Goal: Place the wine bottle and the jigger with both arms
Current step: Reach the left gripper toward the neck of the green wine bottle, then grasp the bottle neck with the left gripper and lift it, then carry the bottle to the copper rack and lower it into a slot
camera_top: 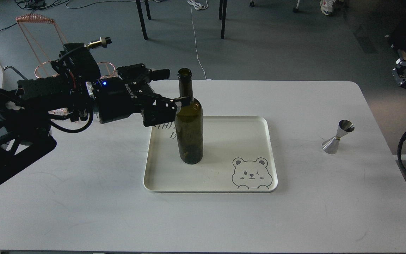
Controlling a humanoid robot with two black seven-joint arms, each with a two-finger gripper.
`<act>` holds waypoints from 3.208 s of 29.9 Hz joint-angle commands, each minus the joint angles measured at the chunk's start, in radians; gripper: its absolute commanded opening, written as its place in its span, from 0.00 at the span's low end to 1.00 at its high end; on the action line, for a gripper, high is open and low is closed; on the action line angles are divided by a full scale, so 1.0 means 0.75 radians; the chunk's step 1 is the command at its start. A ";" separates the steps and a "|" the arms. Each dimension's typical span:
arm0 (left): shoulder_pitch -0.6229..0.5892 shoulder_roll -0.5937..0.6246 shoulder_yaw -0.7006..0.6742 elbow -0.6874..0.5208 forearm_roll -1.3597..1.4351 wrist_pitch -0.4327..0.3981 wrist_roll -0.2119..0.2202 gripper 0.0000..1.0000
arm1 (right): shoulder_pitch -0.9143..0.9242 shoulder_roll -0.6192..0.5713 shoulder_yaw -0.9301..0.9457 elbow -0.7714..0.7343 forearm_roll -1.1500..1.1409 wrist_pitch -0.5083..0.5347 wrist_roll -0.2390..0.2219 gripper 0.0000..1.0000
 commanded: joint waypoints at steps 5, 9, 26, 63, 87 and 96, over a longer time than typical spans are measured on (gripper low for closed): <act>0.000 -0.123 0.000 0.079 0.014 0.003 0.012 0.86 | -0.003 -0.001 -0.001 0.000 0.000 0.000 0.000 0.96; 0.000 -0.144 0.000 0.107 0.014 0.009 0.012 0.78 | -0.003 -0.003 -0.003 0.000 -0.002 0.000 0.000 0.96; 0.002 -0.119 0.002 0.111 0.018 0.013 0.010 0.23 | -0.005 -0.005 -0.007 0.000 -0.002 0.000 0.000 0.96; -0.358 0.312 0.033 0.760 -0.115 0.031 -0.168 0.12 | 0.007 -0.013 -0.012 0.002 -0.006 0.000 0.000 0.96; -0.362 0.267 0.031 0.762 -0.156 0.058 -0.156 0.12 | 0.003 -0.017 -0.014 0.002 -0.006 0.000 0.000 0.96; -0.346 0.245 0.035 0.762 -0.162 0.058 -0.156 0.12 | 0.005 -0.019 -0.012 0.002 -0.006 0.000 0.000 0.96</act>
